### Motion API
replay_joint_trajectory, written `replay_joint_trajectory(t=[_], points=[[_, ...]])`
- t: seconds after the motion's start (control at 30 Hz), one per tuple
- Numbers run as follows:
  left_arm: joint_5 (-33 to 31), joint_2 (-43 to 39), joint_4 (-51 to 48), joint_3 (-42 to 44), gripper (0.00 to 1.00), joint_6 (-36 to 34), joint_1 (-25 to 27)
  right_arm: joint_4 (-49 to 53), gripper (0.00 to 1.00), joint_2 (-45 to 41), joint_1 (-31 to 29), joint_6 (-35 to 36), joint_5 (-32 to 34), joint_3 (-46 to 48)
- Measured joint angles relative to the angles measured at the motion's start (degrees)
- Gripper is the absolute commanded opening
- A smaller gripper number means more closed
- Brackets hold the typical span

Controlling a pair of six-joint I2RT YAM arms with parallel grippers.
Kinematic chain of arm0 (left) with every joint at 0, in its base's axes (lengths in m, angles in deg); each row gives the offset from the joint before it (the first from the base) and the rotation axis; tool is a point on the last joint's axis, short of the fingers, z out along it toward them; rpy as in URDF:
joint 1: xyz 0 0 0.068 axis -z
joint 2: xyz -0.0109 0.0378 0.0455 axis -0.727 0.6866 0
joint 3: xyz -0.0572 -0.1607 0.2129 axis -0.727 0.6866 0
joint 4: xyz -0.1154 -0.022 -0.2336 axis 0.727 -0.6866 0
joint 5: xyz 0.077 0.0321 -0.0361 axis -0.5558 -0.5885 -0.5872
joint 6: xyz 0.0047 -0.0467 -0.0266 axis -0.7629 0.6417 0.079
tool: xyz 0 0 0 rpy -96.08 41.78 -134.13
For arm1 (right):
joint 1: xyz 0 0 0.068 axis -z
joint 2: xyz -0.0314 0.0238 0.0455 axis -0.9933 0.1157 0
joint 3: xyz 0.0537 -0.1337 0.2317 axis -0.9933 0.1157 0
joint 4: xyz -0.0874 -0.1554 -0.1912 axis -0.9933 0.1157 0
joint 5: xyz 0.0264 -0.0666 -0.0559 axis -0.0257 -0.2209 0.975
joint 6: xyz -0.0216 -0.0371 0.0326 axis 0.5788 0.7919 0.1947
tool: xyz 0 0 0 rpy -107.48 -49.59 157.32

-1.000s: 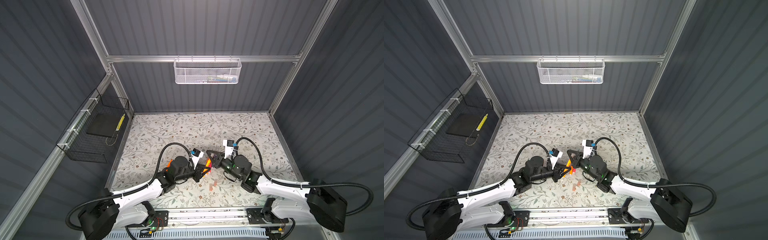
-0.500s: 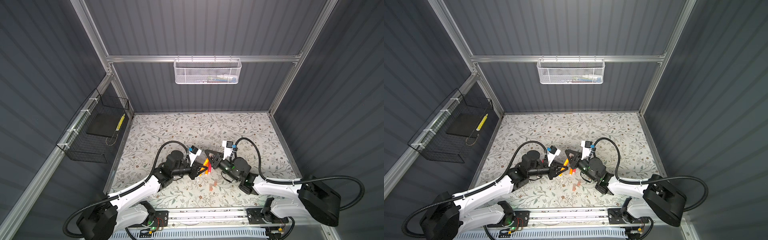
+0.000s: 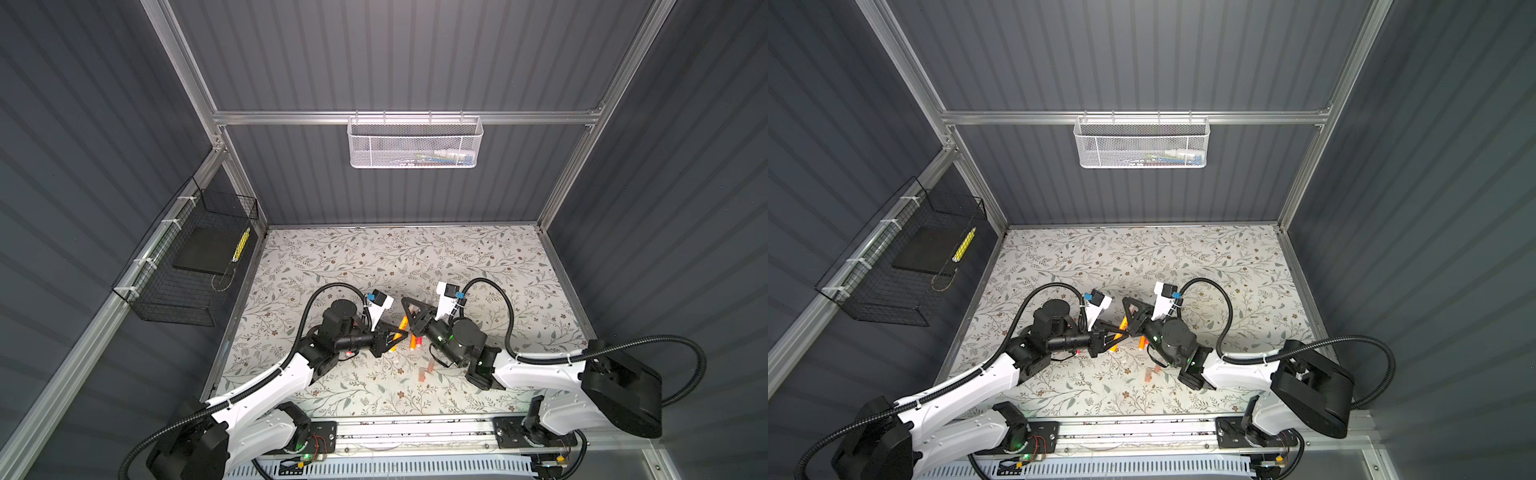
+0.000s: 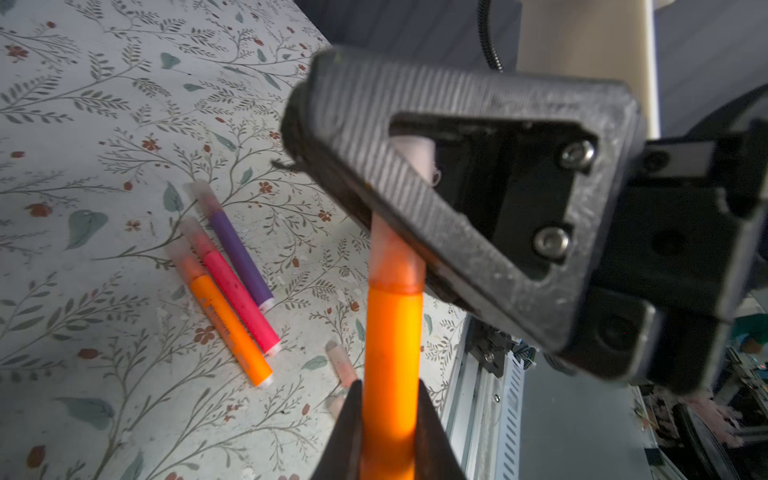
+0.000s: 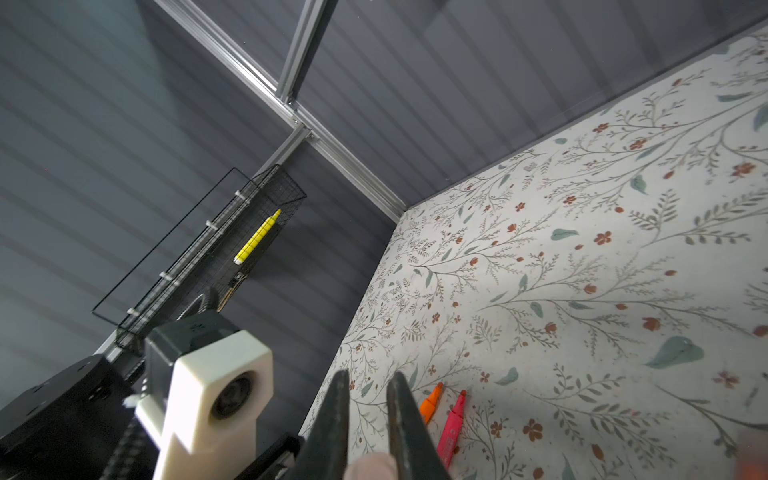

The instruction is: Insert the pens into the pen caps

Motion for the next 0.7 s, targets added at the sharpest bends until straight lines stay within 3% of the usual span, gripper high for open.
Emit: replay_joint_trajectory(t=[0.2, 0.43, 0.53, 0.6, 0.63, 0.7], points=[[-5.5, -0.7, -2.6, 0.0, 0.0, -1.8, 1.5, 5.7, 0.0, 1.0, -1.8, -1.0, 4.8, -2.8], [-6.1, -0.6, -2.9, 0.0, 0.0, -3.0, 2.4, 9.9, 0.02, -1.7, -1.7, -0.9, 4.8, -2.3], [-4.8, 0.6, -0.8, 0.4, 0.0, -3.0, 2.9, 14.1, 0.16, -4.7, -1.6, -0.4, 4.8, -1.9], [-3.7, 1.9, 1.3, 0.7, 0.0, -2.9, 3.2, 18.0, 0.34, -7.2, -1.3, 0.4, 4.7, -1.7], [-6.7, 2.6, 1.9, 0.7, 0.0, -1.5, 3.0, 20.6, 0.45, -9.0, -1.1, 1.0, 4.2, -1.2], [-13.1, 4.7, 2.8, 0.8, 0.0, 1.2, -0.1, 25.1, 0.55, -13.3, -1.0, 1.8, 2.9, 0.1]])
